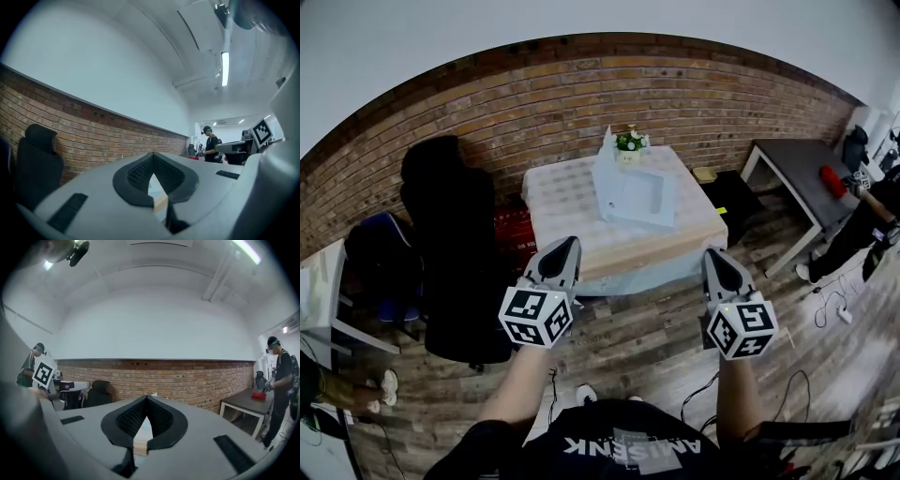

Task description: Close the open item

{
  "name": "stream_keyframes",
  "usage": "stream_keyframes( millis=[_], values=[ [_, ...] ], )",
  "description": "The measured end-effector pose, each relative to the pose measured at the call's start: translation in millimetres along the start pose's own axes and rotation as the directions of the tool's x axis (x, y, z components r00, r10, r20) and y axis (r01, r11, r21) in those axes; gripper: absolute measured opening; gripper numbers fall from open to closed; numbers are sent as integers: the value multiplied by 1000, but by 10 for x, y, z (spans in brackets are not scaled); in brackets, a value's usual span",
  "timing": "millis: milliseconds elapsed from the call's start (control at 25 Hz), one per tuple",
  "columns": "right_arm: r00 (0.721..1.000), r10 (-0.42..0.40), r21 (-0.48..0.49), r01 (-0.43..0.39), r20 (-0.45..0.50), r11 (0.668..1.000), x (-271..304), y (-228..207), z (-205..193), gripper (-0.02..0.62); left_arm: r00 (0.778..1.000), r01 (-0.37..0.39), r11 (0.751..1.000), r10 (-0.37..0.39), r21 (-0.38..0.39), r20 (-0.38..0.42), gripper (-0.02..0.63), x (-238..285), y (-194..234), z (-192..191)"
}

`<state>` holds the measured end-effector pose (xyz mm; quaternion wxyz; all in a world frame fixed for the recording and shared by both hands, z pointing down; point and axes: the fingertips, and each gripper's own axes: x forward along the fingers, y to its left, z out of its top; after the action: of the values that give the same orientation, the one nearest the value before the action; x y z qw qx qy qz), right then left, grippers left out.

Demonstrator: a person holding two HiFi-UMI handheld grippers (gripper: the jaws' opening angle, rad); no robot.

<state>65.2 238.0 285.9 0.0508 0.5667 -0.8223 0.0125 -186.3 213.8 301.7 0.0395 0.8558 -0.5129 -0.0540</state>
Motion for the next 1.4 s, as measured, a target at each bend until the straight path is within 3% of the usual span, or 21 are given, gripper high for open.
stream_keyframes(
  millis=[240,800,1000,1400],
  values=[
    [1000,-13,26,14,-13,1000,106,67,-66,41,1000,24,999,-23,24,-16,12,25,75,-51],
    [999,-43,-11,43,-6,999,398,421,8,41,1000,31,999,-31,-12,1,13,7,528,-96],
    [998,-62,-11,62,-23,998,467,442,-61,41,998,66,998,-66,-9,12,14,21,611,-107],
    [1000,3,-19,-3,-1,1000,985,330,-18,41,999,27,1000,-26,-5,24,14,338,821,-139]
  ],
)
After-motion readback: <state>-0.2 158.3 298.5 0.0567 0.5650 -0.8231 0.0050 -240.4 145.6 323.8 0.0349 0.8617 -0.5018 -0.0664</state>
